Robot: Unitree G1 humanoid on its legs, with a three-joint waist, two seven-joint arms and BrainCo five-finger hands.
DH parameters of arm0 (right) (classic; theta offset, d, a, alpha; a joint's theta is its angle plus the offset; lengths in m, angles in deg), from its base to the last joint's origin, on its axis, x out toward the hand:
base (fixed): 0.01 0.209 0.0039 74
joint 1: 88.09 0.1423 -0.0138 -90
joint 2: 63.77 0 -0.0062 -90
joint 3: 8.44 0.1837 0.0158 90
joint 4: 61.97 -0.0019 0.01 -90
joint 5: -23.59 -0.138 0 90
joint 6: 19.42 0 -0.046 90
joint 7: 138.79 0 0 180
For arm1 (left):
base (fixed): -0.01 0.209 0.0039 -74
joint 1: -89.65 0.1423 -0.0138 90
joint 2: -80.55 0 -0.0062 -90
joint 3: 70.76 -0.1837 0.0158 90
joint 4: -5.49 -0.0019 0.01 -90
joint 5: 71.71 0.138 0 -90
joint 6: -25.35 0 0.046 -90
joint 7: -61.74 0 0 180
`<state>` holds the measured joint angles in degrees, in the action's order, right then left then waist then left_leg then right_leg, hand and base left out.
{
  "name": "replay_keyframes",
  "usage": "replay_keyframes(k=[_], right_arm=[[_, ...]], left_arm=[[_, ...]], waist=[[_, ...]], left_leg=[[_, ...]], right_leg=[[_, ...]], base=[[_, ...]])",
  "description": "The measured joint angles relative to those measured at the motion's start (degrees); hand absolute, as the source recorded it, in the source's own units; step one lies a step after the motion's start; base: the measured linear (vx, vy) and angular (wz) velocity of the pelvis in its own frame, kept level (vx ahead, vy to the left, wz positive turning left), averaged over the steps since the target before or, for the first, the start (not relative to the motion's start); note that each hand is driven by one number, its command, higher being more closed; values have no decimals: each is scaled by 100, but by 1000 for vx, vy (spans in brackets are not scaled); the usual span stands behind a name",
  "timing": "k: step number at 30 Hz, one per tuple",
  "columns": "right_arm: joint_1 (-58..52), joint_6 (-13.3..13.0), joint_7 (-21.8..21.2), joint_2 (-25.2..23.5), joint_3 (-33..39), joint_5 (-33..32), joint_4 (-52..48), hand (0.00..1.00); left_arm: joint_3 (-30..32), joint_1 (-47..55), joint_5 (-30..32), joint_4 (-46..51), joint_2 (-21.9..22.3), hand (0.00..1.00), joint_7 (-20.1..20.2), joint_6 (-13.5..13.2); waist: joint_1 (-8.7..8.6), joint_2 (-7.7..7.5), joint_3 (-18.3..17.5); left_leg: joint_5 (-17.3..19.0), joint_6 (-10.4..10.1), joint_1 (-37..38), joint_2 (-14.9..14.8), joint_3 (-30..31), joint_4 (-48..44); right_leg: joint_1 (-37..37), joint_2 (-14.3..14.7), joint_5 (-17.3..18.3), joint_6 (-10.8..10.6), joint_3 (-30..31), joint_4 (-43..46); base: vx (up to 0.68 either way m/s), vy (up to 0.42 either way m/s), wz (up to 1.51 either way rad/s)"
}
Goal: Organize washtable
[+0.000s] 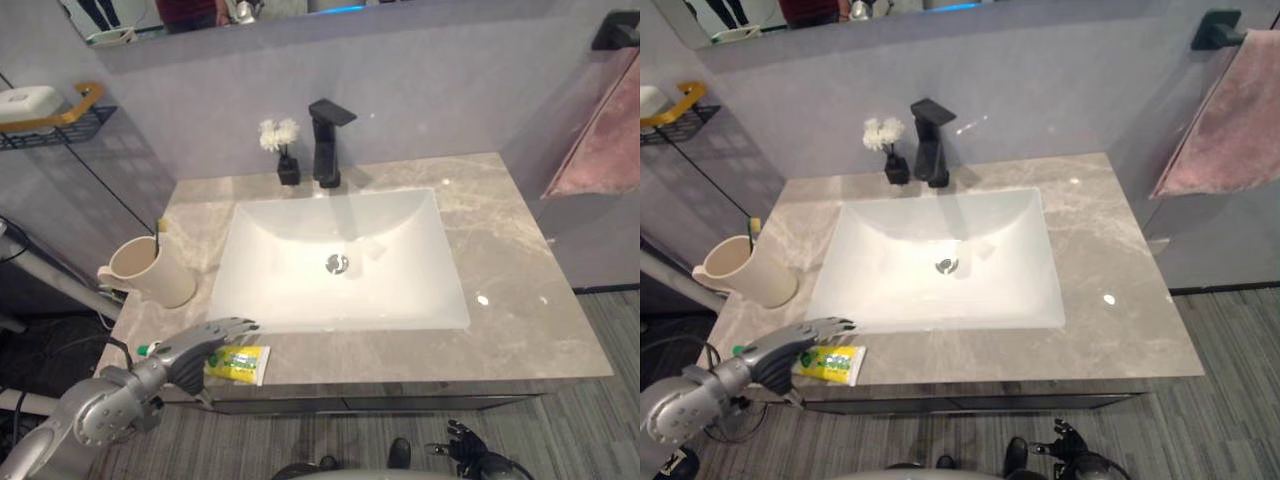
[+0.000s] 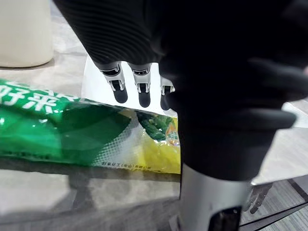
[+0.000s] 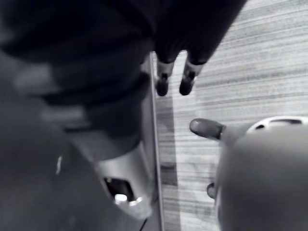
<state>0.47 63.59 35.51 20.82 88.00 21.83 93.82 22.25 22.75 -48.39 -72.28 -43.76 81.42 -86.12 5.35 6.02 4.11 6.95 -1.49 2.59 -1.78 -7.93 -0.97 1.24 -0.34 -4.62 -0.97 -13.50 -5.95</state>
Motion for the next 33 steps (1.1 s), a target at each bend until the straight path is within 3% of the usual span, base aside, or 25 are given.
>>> replay_keyframes(k=[1, 2, 12, 15, 33], right_arm=[[0, 9, -29, -1, 44, 0, 0, 0], [1, 9, -31, 0, 56, 0, -2, 0], [98, 12, -31, -6, 76, -5, -169, 0], [127, 12, -32, -5, 77, -5, -170, 0], [113, 67, -29, -9, 54, -3, -169, 0]], left_arm=[[0, -1, 13, -36, 72, 0, -13, 1], [0, -1, 14, -55, 85, 100, -20, 0], [217, -188, 35, -146, 293, 100, -354, 7], [246, -188, 10, -142, 292, 100, -366, 37], [342, -164, -2, -146, 594, 100, -372, 96]], waist=[[-2, -2, 2], [-2, -3, 6], [-69, -55, 141], [-142, -54, 141], [-134, -78, 155]], left_leg=[[0, 0, 0, 0, 0, 0], [0, 1, 1, 0, 0, 0], [1, 2, 4, 4, -5, 12], [2, 1, 9, 4, -22, 13], [4, -1, 26, -15, -93, 4]], right_leg=[[0, 1, 4, -5, -3, 0], [0, 1, 5, -7, -6, 0], [3, -2, 6, -9, -18, 1], [3, -2, 6, -9, -5, 1], [4, 13, 6, -9, 95, 1]], base=[[0, 0, 0], [33, -12, -1], [0, 0, 0], [-2, -3, -2], [0, 0, -1]])
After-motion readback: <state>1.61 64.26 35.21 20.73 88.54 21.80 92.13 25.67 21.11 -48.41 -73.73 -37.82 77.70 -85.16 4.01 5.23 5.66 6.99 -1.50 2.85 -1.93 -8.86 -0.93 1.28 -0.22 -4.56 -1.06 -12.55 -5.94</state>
